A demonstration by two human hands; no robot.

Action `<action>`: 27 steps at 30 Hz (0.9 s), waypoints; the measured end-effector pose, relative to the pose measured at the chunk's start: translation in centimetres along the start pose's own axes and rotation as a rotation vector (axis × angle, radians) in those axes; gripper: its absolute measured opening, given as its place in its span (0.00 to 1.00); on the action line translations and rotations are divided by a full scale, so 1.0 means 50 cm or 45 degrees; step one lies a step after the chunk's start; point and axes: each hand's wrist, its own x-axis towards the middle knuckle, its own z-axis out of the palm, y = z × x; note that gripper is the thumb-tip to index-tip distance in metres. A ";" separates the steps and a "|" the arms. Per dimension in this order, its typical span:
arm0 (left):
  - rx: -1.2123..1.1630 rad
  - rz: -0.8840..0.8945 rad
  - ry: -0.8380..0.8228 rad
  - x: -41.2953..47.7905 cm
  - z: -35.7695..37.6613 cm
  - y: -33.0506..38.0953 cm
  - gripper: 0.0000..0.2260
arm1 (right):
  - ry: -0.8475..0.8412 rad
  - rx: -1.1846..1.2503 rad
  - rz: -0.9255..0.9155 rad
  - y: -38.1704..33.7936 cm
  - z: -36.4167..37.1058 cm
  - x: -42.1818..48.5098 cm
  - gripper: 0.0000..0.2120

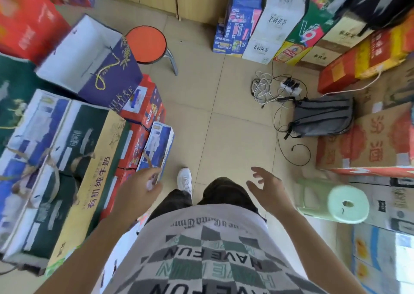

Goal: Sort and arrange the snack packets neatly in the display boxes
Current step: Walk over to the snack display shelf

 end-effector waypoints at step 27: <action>-0.042 -0.363 0.253 0.909 -0.326 0.306 0.11 | -0.055 -0.129 -0.378 -0.543 -0.455 0.997 0.22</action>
